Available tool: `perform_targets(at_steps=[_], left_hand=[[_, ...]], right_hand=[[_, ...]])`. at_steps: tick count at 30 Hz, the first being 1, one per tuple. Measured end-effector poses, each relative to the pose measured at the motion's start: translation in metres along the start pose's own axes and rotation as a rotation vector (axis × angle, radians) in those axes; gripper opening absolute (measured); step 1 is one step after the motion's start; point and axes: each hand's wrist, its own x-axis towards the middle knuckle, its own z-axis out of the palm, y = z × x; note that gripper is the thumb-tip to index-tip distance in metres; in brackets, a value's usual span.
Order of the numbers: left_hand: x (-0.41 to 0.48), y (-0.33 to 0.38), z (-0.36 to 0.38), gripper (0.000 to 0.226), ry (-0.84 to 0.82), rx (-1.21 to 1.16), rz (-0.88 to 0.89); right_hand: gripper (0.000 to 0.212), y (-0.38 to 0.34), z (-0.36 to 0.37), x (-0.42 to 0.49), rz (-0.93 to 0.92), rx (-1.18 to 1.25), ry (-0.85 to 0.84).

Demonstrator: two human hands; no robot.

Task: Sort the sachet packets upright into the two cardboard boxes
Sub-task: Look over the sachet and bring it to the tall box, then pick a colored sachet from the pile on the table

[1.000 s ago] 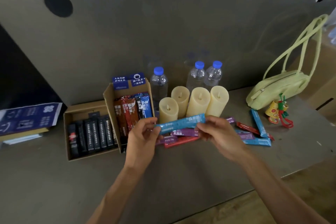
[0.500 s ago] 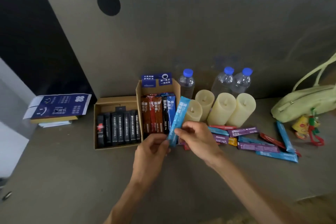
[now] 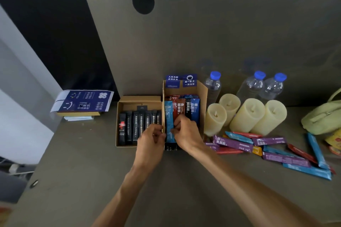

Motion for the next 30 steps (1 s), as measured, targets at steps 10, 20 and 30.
perform_targets(at_steps=[10,20,30], left_hand=[[0.004,-0.006,0.0,0.015,-0.023,-0.015,-0.006],[-0.029,-0.003,0.004,0.013,0.063,0.012,0.039],[-0.057,0.023,0.106,0.027,-0.394,0.259,0.384]], right_hand=[[0.013,-0.006,0.005,-0.001,-0.078,-0.023,0.028],[0.01,0.022,-0.023,-0.037,-0.112,0.064,0.027],[0.005,0.166,-0.108,-0.085,0.074,-0.176,0.279]])
